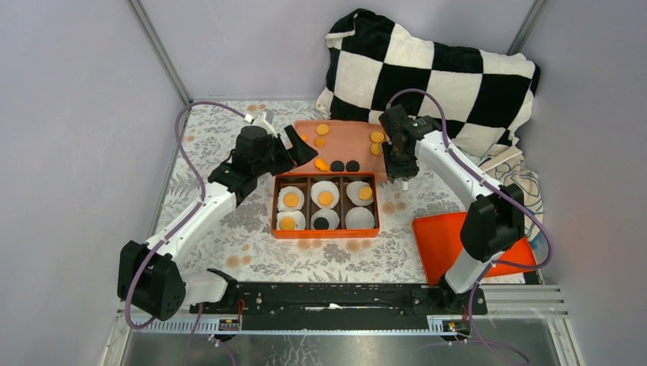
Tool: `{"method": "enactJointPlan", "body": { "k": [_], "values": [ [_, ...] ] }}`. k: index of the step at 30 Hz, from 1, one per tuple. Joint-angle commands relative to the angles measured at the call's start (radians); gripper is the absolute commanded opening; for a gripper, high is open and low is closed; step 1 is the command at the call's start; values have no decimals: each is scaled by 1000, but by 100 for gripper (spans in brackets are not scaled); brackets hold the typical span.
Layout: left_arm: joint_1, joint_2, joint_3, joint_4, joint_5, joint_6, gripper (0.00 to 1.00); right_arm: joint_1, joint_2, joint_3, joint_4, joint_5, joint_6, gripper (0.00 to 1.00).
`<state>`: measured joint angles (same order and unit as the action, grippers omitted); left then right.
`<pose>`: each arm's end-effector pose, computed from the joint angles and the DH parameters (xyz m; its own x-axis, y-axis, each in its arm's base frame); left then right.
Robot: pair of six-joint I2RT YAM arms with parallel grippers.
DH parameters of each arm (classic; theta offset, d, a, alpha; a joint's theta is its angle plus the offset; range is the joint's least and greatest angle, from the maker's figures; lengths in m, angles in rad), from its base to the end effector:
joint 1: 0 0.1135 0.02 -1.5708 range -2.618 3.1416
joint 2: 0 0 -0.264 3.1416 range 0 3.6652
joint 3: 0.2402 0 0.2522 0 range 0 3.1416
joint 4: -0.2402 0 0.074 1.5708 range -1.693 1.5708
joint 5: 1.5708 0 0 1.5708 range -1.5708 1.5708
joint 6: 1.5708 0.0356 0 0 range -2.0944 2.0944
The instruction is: Pack the cookies
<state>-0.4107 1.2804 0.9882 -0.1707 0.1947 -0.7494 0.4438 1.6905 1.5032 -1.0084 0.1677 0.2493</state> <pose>0.2666 -0.1236 0.3047 -0.6747 -0.4351 -0.5962 0.1241 0.7294 -0.6728 0.3126 0.1421 0.2874 -0.9052 -0.1610 -0.3934 -0.1494 0.9869 -0.0601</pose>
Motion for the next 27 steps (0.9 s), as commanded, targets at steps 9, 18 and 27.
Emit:
{"method": "enactJointPlan", "body": {
  "k": [9, 18, 27],
  "values": [
    [-4, -24, -10, 21, -27, 19, 99, -1, 52, 59, 12, -45, -15, 42],
    [-3, -14, -10, 31, -23, 16, 99, -1, 70, 6, 48, -48, 3, 50],
    [-4, -30, -10, 20, -35, 26, 99, -1, 161, 60, 71, -6, 11, 47]
  ]
}}
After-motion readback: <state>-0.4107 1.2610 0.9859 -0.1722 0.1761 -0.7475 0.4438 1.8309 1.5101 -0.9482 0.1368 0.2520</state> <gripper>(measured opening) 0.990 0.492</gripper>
